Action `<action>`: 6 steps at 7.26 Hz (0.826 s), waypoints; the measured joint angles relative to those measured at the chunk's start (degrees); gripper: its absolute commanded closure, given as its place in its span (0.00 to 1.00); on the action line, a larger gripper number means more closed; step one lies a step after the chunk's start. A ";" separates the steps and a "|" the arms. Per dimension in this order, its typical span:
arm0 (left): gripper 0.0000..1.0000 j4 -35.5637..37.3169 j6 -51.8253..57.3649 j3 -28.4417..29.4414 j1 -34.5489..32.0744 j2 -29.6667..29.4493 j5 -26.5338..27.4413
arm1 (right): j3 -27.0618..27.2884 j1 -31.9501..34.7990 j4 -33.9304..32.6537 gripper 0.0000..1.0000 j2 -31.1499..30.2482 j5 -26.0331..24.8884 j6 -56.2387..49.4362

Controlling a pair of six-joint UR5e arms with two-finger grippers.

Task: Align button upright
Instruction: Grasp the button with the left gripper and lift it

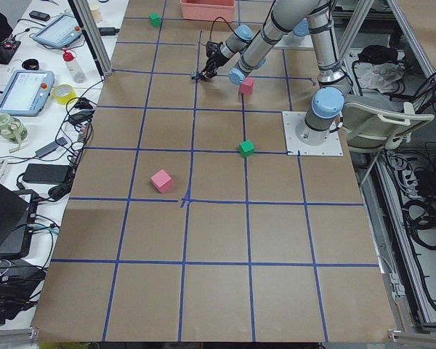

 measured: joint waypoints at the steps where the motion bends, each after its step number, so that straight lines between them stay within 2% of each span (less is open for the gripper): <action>1: 1.00 -0.22 0.81 0.75 0.05 0.84 -0.03 | 0.06 0.04 -0.23 0.00 0.20 0.12 -0.01; 2: 1.00 -2.05 1.82 2.71 0.84 2.19 -0.28 | 0.13 0.07 -0.28 0.00 0.49 0.22 -0.03; 3: 1.00 -7.38 1.85 6.03 2.89 3.99 -2.27 | 0.21 0.08 -0.25 0.00 0.86 0.26 -0.03; 4: 1.00 -17.70 0.03 10.69 6.15 6.26 -7.30 | 0.30 0.08 -0.09 0.00 1.03 0.23 -0.03; 6: 1.00 -41.78 -13.89 20.33 10.73 9.94 -20.39 | 0.42 0.07 0.04 0.00 0.97 0.14 -0.03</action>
